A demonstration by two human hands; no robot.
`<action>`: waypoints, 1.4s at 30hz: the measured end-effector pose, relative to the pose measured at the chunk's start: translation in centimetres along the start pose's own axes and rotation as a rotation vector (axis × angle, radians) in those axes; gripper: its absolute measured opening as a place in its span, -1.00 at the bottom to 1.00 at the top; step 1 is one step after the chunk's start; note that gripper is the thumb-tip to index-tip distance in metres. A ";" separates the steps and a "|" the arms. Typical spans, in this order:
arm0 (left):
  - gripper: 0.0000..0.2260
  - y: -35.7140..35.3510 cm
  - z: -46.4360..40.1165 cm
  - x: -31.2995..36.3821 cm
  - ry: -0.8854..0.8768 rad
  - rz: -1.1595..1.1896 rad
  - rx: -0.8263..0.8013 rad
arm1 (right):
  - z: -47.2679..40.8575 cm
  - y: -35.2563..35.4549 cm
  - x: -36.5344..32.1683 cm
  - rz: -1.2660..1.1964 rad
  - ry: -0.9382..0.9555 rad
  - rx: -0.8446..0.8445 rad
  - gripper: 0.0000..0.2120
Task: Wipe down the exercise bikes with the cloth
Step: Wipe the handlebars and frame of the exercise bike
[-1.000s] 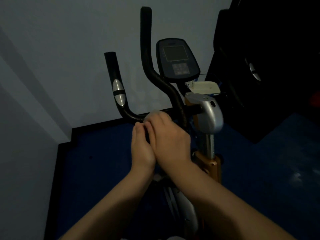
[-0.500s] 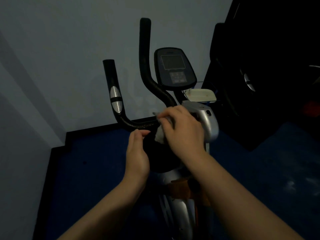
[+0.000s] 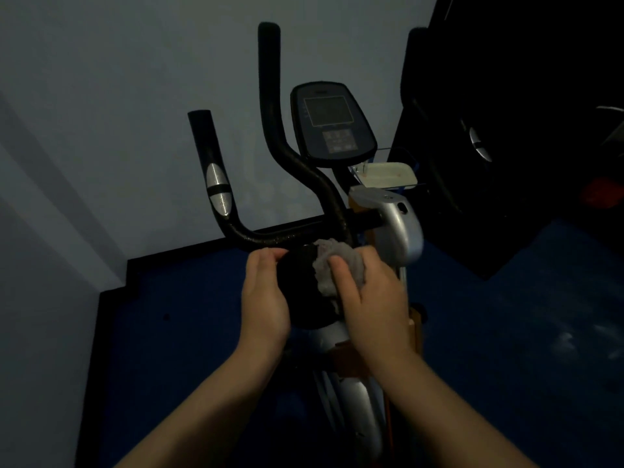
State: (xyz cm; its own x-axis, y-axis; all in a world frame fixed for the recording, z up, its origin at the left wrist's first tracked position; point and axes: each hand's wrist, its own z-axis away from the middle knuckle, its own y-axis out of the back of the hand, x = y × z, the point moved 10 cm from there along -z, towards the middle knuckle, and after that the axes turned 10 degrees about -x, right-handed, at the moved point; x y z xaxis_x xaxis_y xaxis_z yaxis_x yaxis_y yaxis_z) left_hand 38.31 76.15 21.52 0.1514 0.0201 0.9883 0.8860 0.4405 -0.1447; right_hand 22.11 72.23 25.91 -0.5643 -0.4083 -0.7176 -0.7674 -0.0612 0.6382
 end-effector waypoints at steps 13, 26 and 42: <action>-0.91 -1.0 -0.3 3.9 -0.184 -0.336 -0.132 | 0.8 1.7 1.5 -0.061 -0.058 -0.036 -0.65; -0.80 -3.4 -3.5 6.5 -0.264 -1.010 -0.152 | -9.4 1.8 -1.1 0.242 0.243 0.192 -0.85; -0.88 -3.1 -3.5 6.3 -0.264 -0.945 -0.144 | -12.1 3.0 -2.6 0.089 0.282 -0.199 -0.73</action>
State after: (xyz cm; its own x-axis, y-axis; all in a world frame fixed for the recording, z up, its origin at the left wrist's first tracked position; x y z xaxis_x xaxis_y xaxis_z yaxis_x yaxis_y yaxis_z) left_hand 38.05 71.72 28.04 -0.7315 -0.0766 0.6775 0.6399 0.2659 0.7210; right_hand 24.91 62.11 33.07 -0.4990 -0.6535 -0.5691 -0.6289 -0.1787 0.7567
